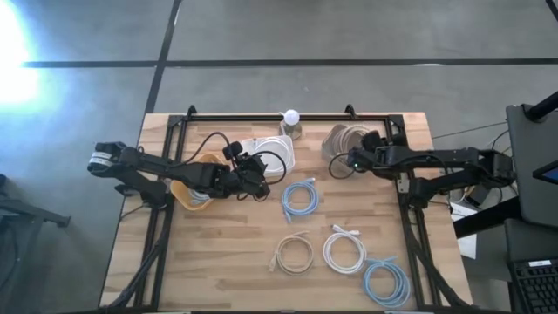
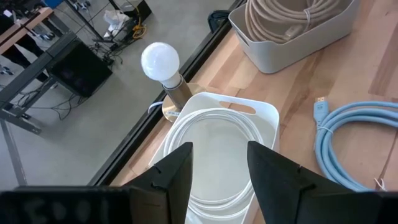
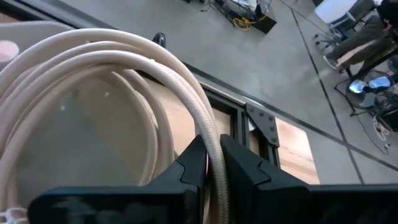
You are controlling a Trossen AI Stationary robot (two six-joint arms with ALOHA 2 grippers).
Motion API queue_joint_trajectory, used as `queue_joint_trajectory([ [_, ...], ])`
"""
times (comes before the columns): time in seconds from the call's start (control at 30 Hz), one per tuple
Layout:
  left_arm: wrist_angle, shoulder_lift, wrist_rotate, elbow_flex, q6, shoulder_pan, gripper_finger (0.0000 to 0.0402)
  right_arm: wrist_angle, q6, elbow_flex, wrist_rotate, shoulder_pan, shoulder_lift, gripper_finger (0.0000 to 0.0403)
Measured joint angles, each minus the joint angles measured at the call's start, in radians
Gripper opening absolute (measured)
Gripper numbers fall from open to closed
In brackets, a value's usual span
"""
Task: Sort HDMI cables
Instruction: Put the top right brown hdmi cable into the gray bin
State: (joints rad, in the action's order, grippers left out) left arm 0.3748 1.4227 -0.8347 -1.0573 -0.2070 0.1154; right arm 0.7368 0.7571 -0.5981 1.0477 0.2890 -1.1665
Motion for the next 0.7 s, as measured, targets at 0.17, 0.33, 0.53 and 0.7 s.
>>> queue_joint_trajectory([
  [0.17,0.0,0.0,0.0,0.0,-0.001,0.0,0.0163,-0.017,0.0,0.009,-0.005,0.0,-0.02,0.004],
  [0.33,0.0,0.0,0.0,0.0,0.0,0.0,0.0163,-0.018,-0.002,0.007,-0.008,0.0,-0.028,0.004],
  [0.53,0.0,0.0,0.0,0.0,0.0,0.0,0.0163,-0.018,-0.006,-0.004,-0.01,0.0,-0.026,0.004],
  [0.7,0.0,0.0,0.0,0.0,0.0,0.0,0.0163,-0.018,-0.005,-0.004,-0.011,0.0,-0.026,0.0041],
])
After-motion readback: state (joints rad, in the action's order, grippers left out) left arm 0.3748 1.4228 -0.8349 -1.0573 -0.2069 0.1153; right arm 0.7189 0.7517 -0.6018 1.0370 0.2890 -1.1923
